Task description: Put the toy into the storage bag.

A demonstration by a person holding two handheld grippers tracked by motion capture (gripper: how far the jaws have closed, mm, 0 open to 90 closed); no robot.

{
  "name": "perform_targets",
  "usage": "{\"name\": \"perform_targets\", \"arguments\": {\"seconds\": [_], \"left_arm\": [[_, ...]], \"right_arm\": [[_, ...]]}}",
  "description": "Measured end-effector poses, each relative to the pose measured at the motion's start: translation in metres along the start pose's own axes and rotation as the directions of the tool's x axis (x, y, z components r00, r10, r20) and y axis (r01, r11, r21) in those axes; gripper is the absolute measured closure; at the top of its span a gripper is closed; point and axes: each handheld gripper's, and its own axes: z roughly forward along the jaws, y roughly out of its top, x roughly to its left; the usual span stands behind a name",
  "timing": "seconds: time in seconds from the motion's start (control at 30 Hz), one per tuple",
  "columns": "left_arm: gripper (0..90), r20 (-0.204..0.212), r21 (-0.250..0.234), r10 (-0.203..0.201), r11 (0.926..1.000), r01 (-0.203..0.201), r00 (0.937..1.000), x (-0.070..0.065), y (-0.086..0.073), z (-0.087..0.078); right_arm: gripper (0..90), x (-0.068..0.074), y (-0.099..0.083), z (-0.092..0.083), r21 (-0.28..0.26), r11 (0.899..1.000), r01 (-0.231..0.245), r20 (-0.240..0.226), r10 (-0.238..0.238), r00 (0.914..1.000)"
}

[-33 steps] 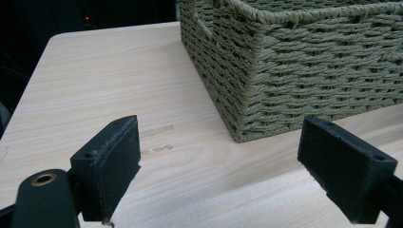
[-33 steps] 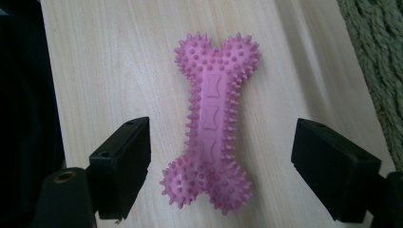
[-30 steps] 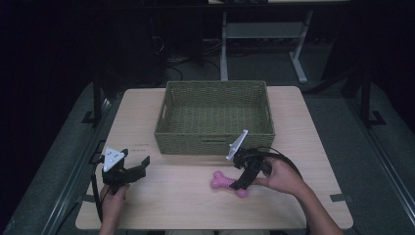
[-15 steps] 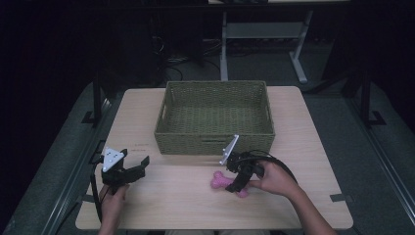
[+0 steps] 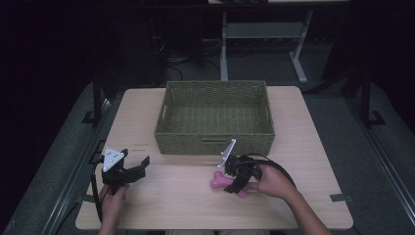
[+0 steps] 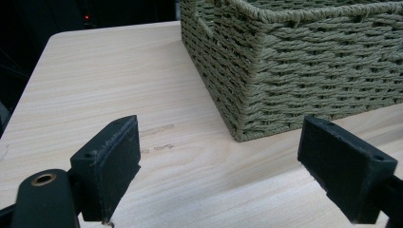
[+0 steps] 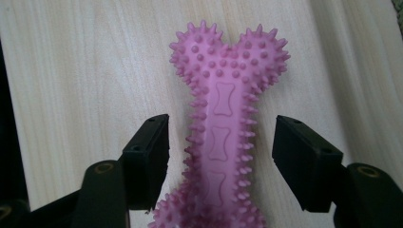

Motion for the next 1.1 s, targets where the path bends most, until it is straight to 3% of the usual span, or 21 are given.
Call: {"name": "perform_targets", "arguments": {"seconds": [0.2, 1.1], "left_arm": [[13.7, 0.001, 0.002, -0.004, 1.0000, 0.004, 1.0000, 0.0010, -0.0003, -0.0002], [13.7, 0.003, 0.000, -0.014, 0.9999, 0.014, 0.9999, 0.0026, -0.0003, -0.0008]], "right_arm": [[45.7, 0.0015, -0.0007, 0.0009, 0.002, 1.000, 0.011, 0.019, -0.011, 0.9998], [57.8, 0.0076, -0.0020, 0.0049, 0.027, 0.998, 0.056, 0.048, -0.058, 0.9972]]}}
